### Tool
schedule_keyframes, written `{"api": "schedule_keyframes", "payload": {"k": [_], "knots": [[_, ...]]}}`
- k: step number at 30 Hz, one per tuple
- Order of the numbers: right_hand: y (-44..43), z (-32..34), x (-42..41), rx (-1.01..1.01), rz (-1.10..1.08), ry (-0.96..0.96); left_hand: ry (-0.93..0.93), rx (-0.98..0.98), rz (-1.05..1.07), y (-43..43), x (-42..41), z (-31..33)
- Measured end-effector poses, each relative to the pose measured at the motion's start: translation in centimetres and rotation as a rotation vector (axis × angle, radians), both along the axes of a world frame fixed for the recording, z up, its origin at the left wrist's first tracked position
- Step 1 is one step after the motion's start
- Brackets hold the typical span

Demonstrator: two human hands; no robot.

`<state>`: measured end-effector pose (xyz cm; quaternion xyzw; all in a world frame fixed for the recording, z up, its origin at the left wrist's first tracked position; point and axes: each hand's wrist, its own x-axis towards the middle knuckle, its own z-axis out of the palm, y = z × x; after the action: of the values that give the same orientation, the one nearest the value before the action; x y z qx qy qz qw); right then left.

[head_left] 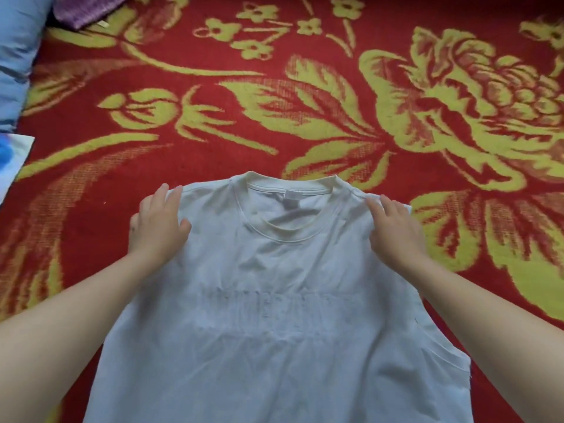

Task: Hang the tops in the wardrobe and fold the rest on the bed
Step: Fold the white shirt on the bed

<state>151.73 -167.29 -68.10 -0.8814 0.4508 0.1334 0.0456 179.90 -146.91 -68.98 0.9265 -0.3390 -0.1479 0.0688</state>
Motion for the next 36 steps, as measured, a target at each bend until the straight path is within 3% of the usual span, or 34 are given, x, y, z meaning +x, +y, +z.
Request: {"api": "schedule_keyframes", "payload": {"k": [4,7,11,15,19,23,27,30,33,36], "knots": [[-3.0,-0.2,1.2,0.129,-0.094,-0.003,0.077,0.115,0.000,-3.5,1.7,0.0],[-3.7,-1.0,0.7,0.178,-0.140,0.019,-0.073,0.265,-0.077,-4.3,2.5,0.0],[-3.4,-1.7,0.7,0.105,-0.200,0.059,-0.155,0.283,-0.098,-4.1,3.2,0.1],[-3.1,-1.6,0.7,-0.042,-0.204,-0.051,-0.071,0.043,-0.147,-3.1,3.4,0.8],[-2.1,-0.1,-2.0,0.015,-0.151,-0.310,0.078,-0.282,-0.178,1.1,2.7,2.6],[1.2,1.7,-8.0,0.128,0.115,-0.542,0.048,-0.407,-0.501,7.9,1.1,3.0],[5.7,2.8,-13.6,0.130,0.456,-0.377,-0.094,-0.221,-0.816,15.2,-0.5,1.3],[9.8,2.0,-17.2,0.132,0.664,-0.216,-0.135,-0.290,-0.989,19.3,-3.1,-0.2],[13.1,0.2,-19.2,0.217,0.704,0.022,-0.147,-0.174,-1.059,22.0,-5.0,-1.6],[14.8,-1.0,-19.3,0.231,0.638,0.203,-0.128,0.167,-1.031,22.5,-6.1,-2.0]]}}
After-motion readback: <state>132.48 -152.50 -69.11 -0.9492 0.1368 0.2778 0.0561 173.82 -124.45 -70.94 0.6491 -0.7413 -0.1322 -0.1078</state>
